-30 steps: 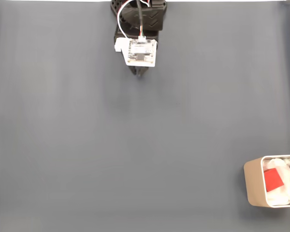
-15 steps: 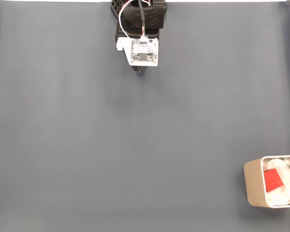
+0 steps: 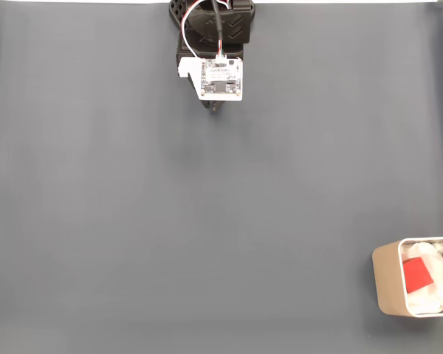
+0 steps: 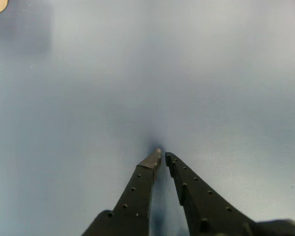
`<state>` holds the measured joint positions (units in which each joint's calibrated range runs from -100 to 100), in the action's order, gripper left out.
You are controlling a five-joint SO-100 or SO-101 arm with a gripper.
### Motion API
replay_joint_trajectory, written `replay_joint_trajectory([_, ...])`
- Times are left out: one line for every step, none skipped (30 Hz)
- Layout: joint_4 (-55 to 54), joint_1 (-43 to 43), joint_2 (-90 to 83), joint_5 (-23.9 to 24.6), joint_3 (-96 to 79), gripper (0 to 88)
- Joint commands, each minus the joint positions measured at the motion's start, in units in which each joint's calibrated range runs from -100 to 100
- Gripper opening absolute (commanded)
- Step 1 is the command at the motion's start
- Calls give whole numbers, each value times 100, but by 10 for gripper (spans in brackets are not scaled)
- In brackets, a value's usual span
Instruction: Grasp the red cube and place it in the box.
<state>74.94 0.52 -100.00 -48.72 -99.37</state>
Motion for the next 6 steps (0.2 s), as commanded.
replay_joint_trajectory([96,-31,0,-29,-45,0])
replay_joint_trajectory([96,-31,0,-29,-45,0])
replay_joint_trajectory([96,-31,0,-29,-45,0])
replay_joint_trajectory([96,-31,0,-29,-45,0])
replay_joint_trajectory([96,-31,0,-29,-45,0])
replay_joint_trajectory([96,-31,0,-29,-45,0])
